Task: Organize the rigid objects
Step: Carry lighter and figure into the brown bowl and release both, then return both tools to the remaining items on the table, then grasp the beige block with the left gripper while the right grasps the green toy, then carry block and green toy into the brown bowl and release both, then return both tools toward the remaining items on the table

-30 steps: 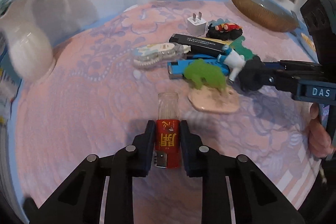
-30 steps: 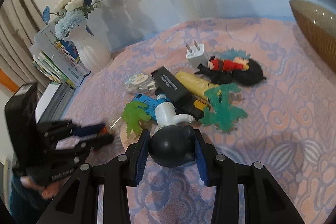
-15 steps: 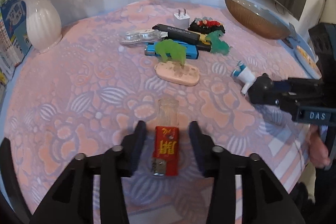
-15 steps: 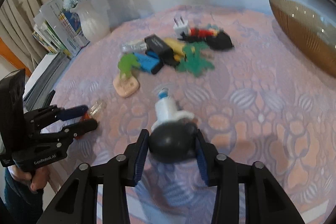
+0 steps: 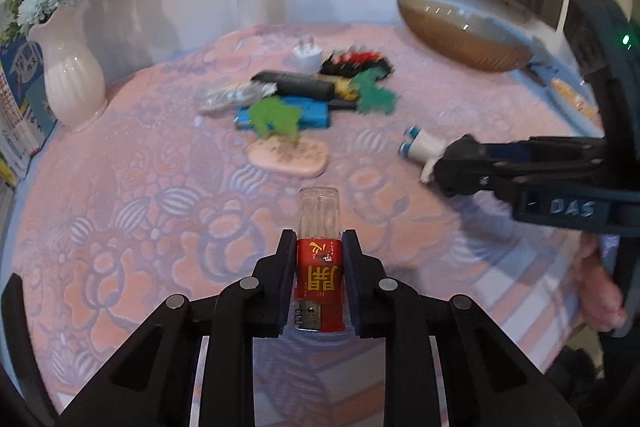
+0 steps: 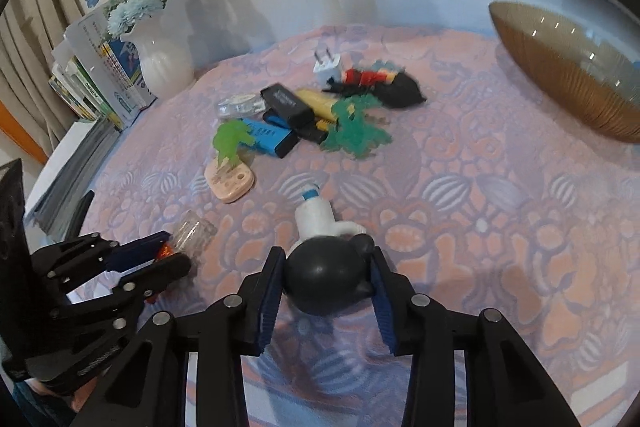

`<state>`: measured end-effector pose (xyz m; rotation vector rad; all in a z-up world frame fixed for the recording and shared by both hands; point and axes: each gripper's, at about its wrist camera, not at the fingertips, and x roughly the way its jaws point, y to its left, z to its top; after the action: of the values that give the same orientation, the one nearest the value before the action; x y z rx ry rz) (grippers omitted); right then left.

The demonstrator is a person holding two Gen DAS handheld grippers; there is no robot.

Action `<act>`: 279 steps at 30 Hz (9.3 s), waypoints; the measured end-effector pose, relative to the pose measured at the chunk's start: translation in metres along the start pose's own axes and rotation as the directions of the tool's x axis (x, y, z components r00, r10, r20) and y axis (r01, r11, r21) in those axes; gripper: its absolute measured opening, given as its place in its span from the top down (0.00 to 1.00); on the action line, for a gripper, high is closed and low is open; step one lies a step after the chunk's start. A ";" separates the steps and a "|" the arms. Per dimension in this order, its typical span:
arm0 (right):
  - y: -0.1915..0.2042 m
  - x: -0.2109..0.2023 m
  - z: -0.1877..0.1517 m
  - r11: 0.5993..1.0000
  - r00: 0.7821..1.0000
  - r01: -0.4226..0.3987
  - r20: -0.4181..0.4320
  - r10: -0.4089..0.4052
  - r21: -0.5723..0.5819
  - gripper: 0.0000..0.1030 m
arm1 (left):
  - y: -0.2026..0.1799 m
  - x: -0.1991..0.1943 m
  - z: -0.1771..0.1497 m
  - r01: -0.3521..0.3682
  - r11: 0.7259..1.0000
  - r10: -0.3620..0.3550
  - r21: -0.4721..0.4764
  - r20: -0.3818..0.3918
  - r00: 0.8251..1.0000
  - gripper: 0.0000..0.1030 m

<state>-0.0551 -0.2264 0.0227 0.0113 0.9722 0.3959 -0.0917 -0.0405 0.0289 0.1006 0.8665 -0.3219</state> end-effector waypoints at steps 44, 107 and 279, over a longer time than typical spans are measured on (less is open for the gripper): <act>-0.249 -0.136 0.106 0.827 0.876 0.382 0.124 -0.467 0.414 0.48 | -0.139 0.084 0.247 0.305 0.952 -0.297 -0.028 0.158 0.942 0.30; -0.042 0.019 0.034 0.981 0.981 0.192 0.027 -0.192 0.002 0.40 | 0.016 0.053 0.080 -0.207 0.969 0.201 -0.136 -0.053 0.978 0.12; -0.042 0.021 0.029 0.955 0.956 0.292 0.037 -0.291 -0.057 0.16 | 0.076 0.025 0.013 -0.032 0.912 0.061 -0.408 0.057 0.997 0.01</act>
<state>-0.0078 -0.2533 0.0149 -0.1813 0.9172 0.1525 -0.0429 0.0227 0.0155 -0.2766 0.8458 -0.0934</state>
